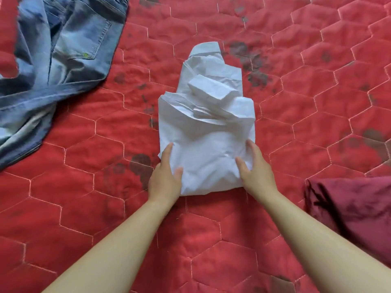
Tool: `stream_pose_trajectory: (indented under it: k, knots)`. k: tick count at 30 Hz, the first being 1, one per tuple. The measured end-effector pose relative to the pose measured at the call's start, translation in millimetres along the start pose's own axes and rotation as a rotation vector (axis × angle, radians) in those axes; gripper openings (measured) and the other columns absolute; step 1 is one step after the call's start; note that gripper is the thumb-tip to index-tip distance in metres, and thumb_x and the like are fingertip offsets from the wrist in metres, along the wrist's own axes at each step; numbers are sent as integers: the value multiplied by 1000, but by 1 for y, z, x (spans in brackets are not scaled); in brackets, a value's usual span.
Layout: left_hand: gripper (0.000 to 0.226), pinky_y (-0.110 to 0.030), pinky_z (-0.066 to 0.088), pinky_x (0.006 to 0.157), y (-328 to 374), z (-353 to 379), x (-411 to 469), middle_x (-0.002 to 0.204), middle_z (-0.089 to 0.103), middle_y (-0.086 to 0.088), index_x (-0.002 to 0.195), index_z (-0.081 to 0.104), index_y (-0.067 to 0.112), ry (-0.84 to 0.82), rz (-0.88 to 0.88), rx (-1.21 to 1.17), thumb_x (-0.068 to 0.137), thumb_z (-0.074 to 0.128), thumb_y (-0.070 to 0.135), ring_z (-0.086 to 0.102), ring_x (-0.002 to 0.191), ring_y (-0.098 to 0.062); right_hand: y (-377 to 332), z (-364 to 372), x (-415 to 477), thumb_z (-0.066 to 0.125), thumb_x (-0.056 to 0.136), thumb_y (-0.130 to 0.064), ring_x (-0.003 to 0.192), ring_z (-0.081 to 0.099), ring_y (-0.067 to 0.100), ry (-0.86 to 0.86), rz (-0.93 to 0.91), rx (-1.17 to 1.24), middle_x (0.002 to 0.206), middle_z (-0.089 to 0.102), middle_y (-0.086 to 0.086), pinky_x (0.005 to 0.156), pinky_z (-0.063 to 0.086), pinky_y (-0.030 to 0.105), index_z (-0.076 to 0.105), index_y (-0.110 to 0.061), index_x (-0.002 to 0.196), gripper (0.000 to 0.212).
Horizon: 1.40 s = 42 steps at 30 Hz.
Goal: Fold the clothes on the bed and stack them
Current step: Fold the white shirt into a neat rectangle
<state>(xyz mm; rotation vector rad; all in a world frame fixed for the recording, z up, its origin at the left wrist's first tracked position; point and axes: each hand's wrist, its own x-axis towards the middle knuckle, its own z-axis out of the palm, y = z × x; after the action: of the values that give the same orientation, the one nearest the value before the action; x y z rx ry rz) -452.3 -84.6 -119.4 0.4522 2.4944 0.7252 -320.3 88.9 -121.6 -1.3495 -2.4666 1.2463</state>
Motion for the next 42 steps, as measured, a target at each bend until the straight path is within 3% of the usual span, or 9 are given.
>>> stream_pose_trajectory:
  k: [9, 13, 17, 20, 24, 28, 33, 37, 42]
  knots:
    - [67, -21, 31, 87, -50, 2, -96, 146, 38, 9, 144, 22, 32, -102, 13, -100, 89, 56, 13, 44, 127, -23, 28, 0, -108, 61, 86, -18, 119, 47, 14, -50, 32, 25, 135, 53, -5, 80, 27, 6, 41, -23, 137, 55]
    - [70, -23, 30, 91, -75, 1, -168, 128, 42, -5, 142, 29, 34, -150, -90, -16, 84, 62, 15, 44, 118, -28, 52, -2, -179, 64, 86, -17, 121, 48, 13, -168, 70, 17, 134, 52, -5, 89, 29, 9, 44, -20, 136, 54]
    - [59, -34, 28, 100, -72, -5, -177, 135, 31, -16, 132, 47, 21, 38, -7, 204, 78, 69, 20, 34, 119, -34, 53, -7, -194, 70, 81, -14, 114, 45, 18, 16, 106, -48, 120, 49, 6, 96, 30, 20, 51, -14, 131, 53]
    - [47, -16, 26, 95, -50, -9, -142, 123, 48, -8, 127, 50, 13, -49, 106, 2, 83, 65, 16, 48, 111, -22, 31, -6, -167, 67, 82, -11, 107, 51, 14, 138, 130, 56, 118, 55, 6, 91, 32, 13, 57, -11, 122, 41]
    - [30, -13, 39, 80, -5, -6, -94, 111, 57, 15, 119, 49, 24, -245, -65, -389, 91, 56, 30, 55, 107, -3, -13, -5, -116, 59, 86, -12, 100, 61, 6, 62, 300, 552, 118, 63, 3, 87, 49, 20, 47, -19, 128, 44]
    - [48, 2, 36, 76, 36, -13, -53, 125, 42, 23, 137, 35, 27, -75, 51, -592, 93, 52, 23, 49, 105, 12, -44, -19, -67, 59, 87, -17, 99, 64, 13, 175, 201, 756, 110, 62, -8, 88, 52, 33, 34, -19, 138, 56]
    - [56, -24, 30, 103, 29, -18, -37, 139, 38, 7, 139, 38, 19, 85, 187, -182, 87, 60, 22, 39, 127, -15, -24, -19, -57, 63, 84, -22, 102, 55, 5, 168, 71, 392, 120, 56, -5, 89, 47, 25, 43, -20, 133, 53]
    - [65, -44, 21, 107, -5, -21, -31, 148, 31, 4, 140, 36, 30, 92, 46, 125, 82, 61, 48, 23, 136, -20, -7, -12, -51, 73, 75, -37, 113, 50, 0, 0, -41, 209, 121, 56, -20, 93, 42, 21, 48, -36, 123, 53]
    - [21, -13, 38, 75, -20, -33, -20, 95, 61, 9, 104, 64, 25, 41, 134, -95, 83, 67, 27, 56, 92, -10, -14, -11, -33, 73, 77, -31, 66, 57, 3, 153, 3, 492, 74, 65, -14, 61, 48, 26, 62, -27, 78, 12]
